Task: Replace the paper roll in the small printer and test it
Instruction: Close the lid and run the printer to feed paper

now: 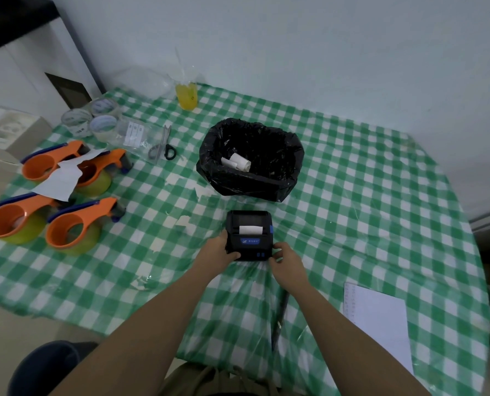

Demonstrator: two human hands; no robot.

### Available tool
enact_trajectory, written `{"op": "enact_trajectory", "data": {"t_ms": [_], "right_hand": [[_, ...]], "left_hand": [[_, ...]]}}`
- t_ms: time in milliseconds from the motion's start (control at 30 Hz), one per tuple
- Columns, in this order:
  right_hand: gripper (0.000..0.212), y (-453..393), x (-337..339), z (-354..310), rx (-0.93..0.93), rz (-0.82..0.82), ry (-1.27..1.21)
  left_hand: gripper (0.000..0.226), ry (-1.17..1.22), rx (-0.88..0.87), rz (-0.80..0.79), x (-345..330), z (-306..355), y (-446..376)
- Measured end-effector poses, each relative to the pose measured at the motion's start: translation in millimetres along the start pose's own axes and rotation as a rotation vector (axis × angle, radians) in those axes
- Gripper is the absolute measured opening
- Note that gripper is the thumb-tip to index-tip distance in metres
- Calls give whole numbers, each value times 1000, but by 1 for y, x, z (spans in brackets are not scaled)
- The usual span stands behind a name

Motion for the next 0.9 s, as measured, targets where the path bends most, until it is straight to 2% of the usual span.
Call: {"op": "enact_trajectory", "data": {"t_ms": [333, 600, 900], "right_hand": [[36, -2, 6, -3, 27, -52, 121], [38, 2, 7, -2, 23, -31, 79], [45, 0, 5, -7, 99, 78, 19]], "left_hand": [[59, -114, 24, -13, 1, 6, 3], [61, 73, 16, -5, 5, 7, 9], [55, 112, 52, 37, 11, 8, 17]]}}
Point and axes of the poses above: each hand's wrist, its own y-axis away from the middle knuckle, its own x-axis out of the back of the hand, z = x × y, the point moved 3 cm from there along -y, towards the middle knuckle, and after that the axes turned 2 degrees about -z, right-handed, at the moved point
